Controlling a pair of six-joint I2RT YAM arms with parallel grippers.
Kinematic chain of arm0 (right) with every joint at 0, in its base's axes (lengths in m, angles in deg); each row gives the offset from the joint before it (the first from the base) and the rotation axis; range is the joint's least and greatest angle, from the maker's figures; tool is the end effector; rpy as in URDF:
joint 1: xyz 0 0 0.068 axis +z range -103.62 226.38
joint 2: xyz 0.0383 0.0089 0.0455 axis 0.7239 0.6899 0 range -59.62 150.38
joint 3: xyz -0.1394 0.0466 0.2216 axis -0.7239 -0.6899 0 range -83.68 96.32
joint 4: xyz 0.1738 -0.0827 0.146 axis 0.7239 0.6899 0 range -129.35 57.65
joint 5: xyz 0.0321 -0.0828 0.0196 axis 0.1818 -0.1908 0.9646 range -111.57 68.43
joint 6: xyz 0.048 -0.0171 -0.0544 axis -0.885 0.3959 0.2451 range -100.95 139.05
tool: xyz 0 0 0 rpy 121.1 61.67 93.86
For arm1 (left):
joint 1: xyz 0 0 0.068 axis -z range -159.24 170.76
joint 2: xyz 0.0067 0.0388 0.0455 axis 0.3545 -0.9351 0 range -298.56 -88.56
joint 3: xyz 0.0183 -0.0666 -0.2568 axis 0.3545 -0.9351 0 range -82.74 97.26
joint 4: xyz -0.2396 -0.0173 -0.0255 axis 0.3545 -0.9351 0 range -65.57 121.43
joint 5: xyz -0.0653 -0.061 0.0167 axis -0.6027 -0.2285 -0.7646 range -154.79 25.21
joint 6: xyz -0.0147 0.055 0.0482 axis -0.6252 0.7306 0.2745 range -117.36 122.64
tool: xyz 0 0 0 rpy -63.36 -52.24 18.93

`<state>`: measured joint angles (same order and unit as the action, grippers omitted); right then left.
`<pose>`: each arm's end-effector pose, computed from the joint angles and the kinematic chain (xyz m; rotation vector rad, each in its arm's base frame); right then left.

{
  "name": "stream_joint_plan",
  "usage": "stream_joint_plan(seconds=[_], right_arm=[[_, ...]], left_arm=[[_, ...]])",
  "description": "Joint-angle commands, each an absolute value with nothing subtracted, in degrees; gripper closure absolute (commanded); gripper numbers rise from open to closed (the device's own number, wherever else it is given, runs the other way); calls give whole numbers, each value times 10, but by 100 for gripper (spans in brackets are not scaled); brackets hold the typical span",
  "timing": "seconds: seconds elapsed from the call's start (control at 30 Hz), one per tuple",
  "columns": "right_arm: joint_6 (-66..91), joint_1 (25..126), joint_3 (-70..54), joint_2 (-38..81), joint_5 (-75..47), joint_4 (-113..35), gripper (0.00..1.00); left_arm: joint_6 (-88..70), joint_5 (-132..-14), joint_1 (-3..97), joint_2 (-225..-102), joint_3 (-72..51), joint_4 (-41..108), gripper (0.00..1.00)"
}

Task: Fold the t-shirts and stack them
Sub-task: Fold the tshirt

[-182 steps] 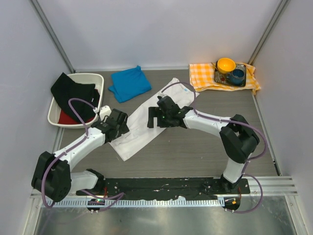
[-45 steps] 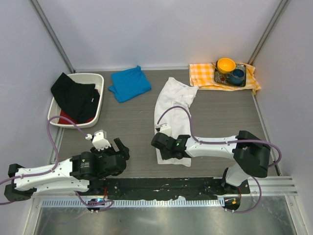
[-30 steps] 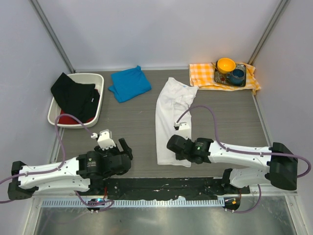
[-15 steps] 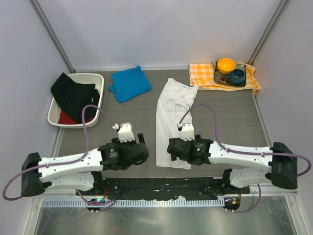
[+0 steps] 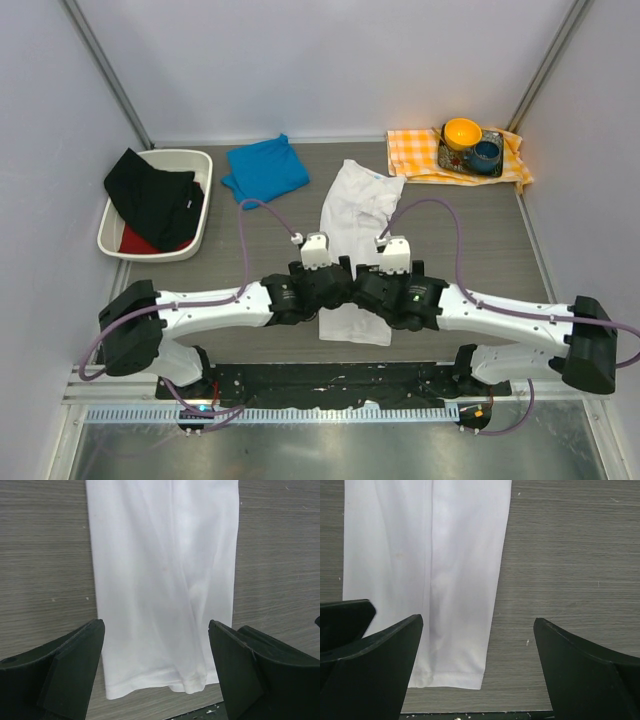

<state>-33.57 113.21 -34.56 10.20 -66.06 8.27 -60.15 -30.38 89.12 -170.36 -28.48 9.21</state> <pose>0.1213 0.1718 0.2215 -0.1052 2.2947 -0.0936 0.1401 -0.2571 0.2216 -0.1475 2.2908 -0.4688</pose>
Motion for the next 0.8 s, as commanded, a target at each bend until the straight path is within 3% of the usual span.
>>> stream_joint_plan(seconds=[0.0,0.5,0.77], right_arm=[[-337,1119,-353,37,-698,75,0],[-323,1057,-385,-48,-685,103,0],[-301,1021,-374,-16,-683,96,0]], left_arm=[[-618,-352,889,-1728,-318,218,11],[-651,-424,889,-1785,-414,348,11],[-704,-417,913,-1714,-507,315,12]])
